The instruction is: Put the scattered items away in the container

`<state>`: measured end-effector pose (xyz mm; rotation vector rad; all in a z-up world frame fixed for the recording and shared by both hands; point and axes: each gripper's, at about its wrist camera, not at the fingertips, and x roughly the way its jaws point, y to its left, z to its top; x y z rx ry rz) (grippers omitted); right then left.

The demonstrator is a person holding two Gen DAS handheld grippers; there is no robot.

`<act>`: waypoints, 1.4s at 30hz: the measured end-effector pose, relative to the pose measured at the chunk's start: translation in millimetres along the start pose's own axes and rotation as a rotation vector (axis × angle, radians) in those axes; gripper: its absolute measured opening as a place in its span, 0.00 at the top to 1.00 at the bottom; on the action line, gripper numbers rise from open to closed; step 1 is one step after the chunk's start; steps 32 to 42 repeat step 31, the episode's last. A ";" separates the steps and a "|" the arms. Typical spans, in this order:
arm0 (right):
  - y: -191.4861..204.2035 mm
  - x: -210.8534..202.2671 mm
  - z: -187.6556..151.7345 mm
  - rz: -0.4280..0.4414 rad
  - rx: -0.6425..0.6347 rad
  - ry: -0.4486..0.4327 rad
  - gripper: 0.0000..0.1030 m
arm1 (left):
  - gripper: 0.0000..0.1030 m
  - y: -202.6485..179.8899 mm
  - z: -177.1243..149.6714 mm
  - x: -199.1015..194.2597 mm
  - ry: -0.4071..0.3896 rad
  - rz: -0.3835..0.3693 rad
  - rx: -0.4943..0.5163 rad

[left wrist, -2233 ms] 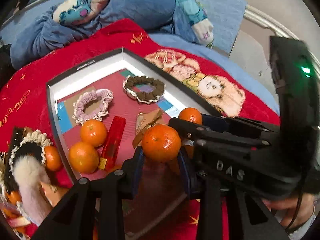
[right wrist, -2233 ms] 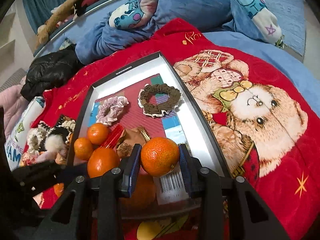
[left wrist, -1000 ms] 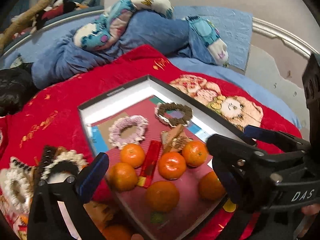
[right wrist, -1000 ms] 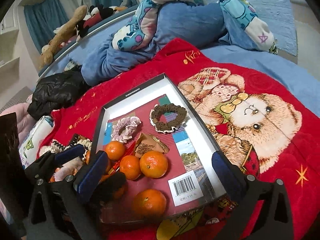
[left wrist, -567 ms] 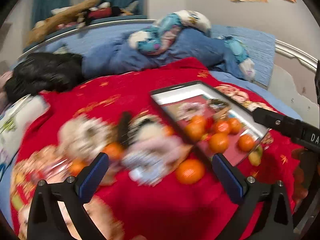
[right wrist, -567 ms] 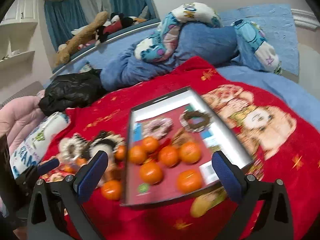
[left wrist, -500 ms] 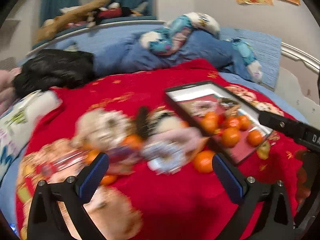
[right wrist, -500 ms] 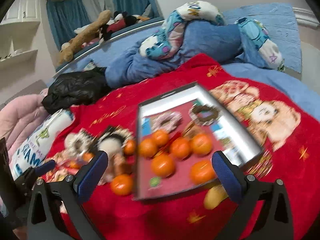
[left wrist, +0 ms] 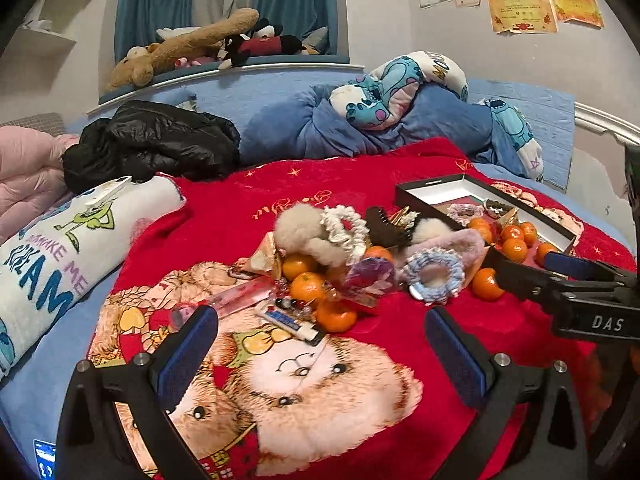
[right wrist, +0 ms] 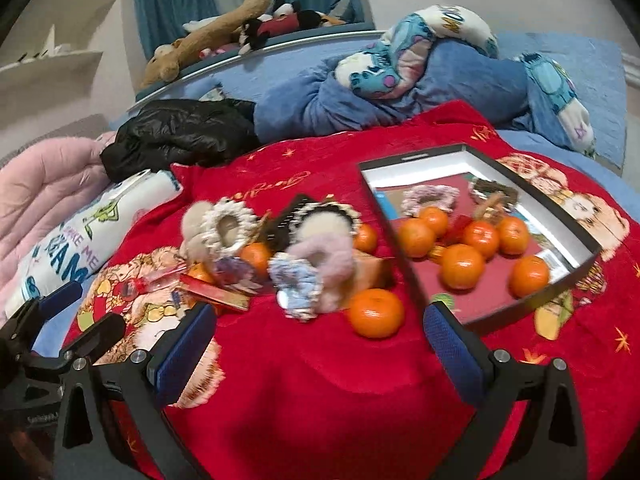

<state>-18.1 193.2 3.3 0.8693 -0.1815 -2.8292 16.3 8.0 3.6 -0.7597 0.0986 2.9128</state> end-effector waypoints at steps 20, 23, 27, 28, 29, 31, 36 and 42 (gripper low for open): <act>9.4 18.2 -6.1 -0.038 -0.048 0.023 0.00 | 0.00 22.8 -13.9 7.8 0.000 -0.022 -0.122; 11.6 17.0 -6.9 -0.036 -0.067 0.024 0.00 | 0.00 22.4 -13.6 11.1 0.006 -0.041 -0.136; 14.0 18.0 -9.1 -0.036 -0.074 0.028 0.00 | 0.00 22.4 -12.4 13.7 0.002 -0.057 -0.155; 14.0 18.7 -9.2 -0.034 -0.074 0.031 0.00 | 0.00 22.3 -12.0 14.3 0.001 -0.055 -0.154; 13.8 19.2 -9.2 -0.030 -0.072 0.034 0.00 | 0.00 22.1 -11.8 15.2 0.002 -0.049 -0.153; 13.3 18.5 -8.9 -0.032 -0.069 0.030 0.00 | 0.00 23.1 -11.5 16.1 0.004 -0.047 -0.158; 13.3 18.5 -8.9 -0.032 -0.069 0.030 0.00 | 0.00 23.1 -11.5 16.1 0.004 -0.047 -0.158; 13.3 18.5 -8.9 -0.032 -0.069 0.030 0.00 | 0.00 23.1 -11.5 16.1 0.004 -0.047 -0.158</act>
